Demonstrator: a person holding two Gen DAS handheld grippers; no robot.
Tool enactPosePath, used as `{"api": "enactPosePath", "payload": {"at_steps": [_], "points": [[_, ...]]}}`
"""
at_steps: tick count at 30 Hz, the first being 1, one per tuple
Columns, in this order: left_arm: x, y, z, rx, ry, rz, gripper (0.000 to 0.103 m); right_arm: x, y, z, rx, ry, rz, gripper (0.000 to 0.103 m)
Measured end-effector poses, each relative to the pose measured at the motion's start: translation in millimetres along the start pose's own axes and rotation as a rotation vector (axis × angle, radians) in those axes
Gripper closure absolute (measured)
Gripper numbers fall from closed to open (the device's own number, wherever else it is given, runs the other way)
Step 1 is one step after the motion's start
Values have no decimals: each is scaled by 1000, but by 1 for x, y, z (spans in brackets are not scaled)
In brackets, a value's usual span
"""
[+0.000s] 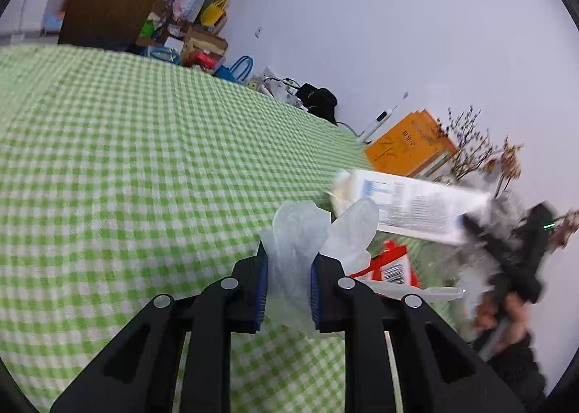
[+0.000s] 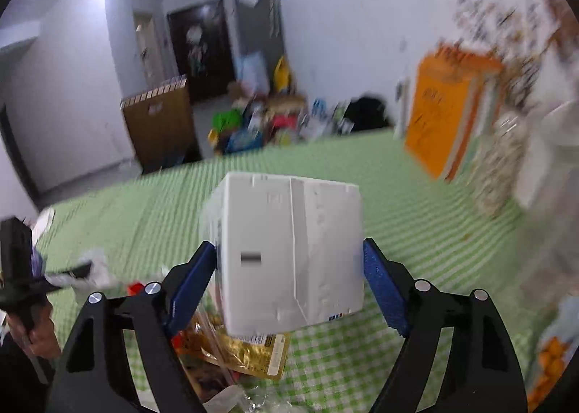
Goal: Collect trash
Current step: 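Lift the milk carton with right tool while left tool holds the gloves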
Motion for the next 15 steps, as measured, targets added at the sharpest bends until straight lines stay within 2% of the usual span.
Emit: {"api": "enactPosePath", "payload": {"at_steps": [2,5,10,12,15], "points": [[-2,0,3,-19,2,1,87,-4,32,2,28,8,-51,26],[-4,3,0,-5,8,-2,87,-1,81,2,95,12,-117,27],[-7,15,-19,6,-69,-28,87,3,174,-3,194,-18,-208,27],[-8,17,-29,-1,-99,-34,87,14,216,-8,241,-32,-235,27],[-13,24,-42,28,-106,-52,87,48,289,-14,334,-69,-271,27]]}}
Point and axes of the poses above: each gripper's, at about its wrist camera, not at the fingertips, and y roughly against the way its jaws point, z to its left, x to its underside, the point moved 5 cm from there along -y, roughly the way its jaws point, and after that the axes turned 2 degrees about -x, right-handed, at the moved point
